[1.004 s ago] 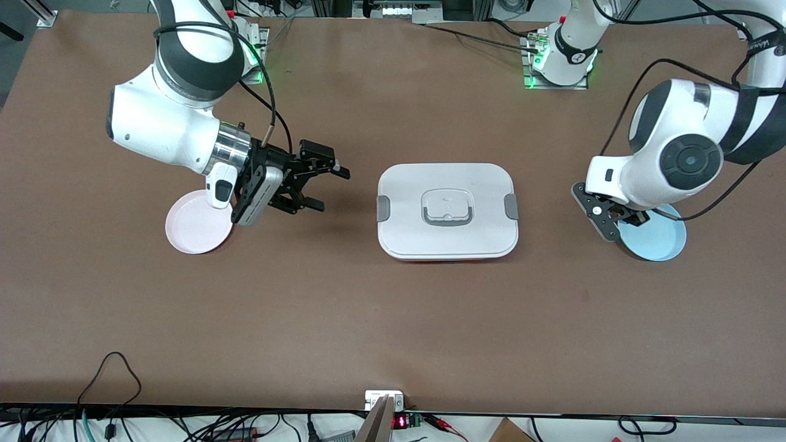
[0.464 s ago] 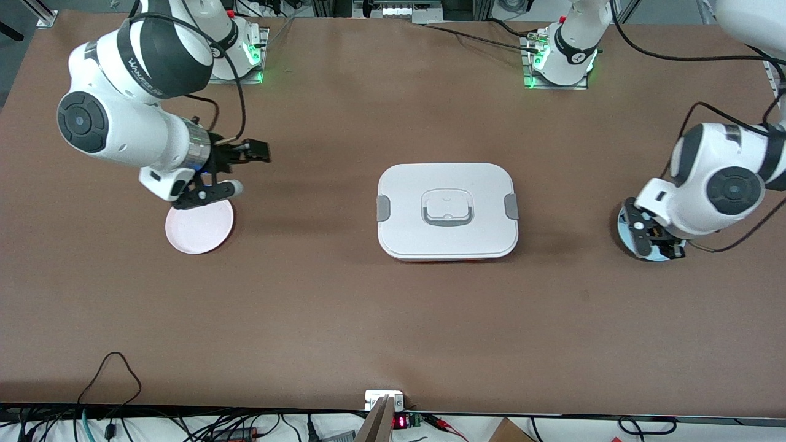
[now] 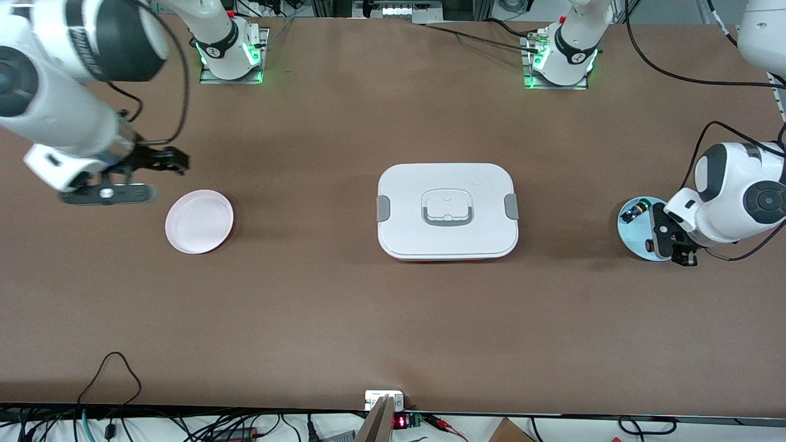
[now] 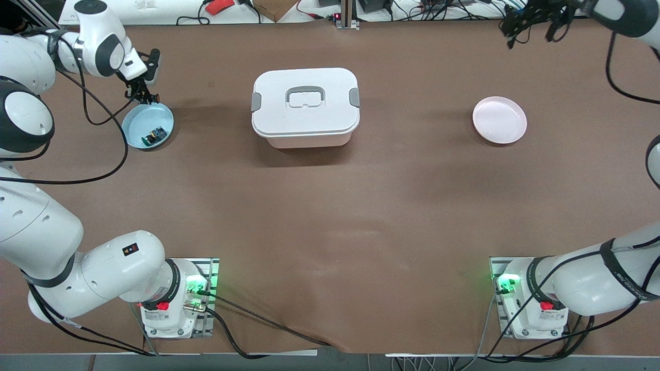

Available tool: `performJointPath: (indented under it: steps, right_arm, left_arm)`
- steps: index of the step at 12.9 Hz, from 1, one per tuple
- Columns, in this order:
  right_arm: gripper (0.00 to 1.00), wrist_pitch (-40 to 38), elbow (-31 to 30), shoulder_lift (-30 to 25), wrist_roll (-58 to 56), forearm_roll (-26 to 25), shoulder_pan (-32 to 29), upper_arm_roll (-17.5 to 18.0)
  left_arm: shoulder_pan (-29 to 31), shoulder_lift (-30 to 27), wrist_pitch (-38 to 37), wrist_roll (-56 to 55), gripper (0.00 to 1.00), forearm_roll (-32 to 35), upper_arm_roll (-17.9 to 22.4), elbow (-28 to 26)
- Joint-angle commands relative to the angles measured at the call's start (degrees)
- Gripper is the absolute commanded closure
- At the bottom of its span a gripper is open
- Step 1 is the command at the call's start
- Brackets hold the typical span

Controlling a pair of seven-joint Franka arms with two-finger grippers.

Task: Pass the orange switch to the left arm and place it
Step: 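Carry the switch to the blue dish with the left gripper while the right gripper retracts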

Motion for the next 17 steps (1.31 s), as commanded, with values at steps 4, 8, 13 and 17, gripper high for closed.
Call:
performJointPath:
  steps: [4, 8, 13, 17]
  right_arm:
    - [0.0, 8.23, 0.37, 0.27, -5.95, 7.81, -15.08, 6.77]
    - [0.0, 3.93, 0.28, -0.26, -4.72, 4.66, -15.54, 7.85]
    - [0.0, 13.58, -13.43, -8.43, -5.42, 4.56, -15.63, 7.85]
    - [0.0, 3.93, -5.88, -8.08, -7.0, 4.82, -15.63, 7.85]
  left_arm:
    - [7.02, 1.83, 2.59, 5.81, 0.75, 0.79, -1.64, -3.91]
    - [9.29, 1.84, 1.98, 6.61, 0.0, 0.0, -4.61, -3.22]
    - [18.19, -0.01, -11.17, 1.79, 0.0, -4.92, -17.19, 1.95]
    - [16.79, -0.1, -31.82, -12.87, 0.0, -9.22, -20.44, 13.19]
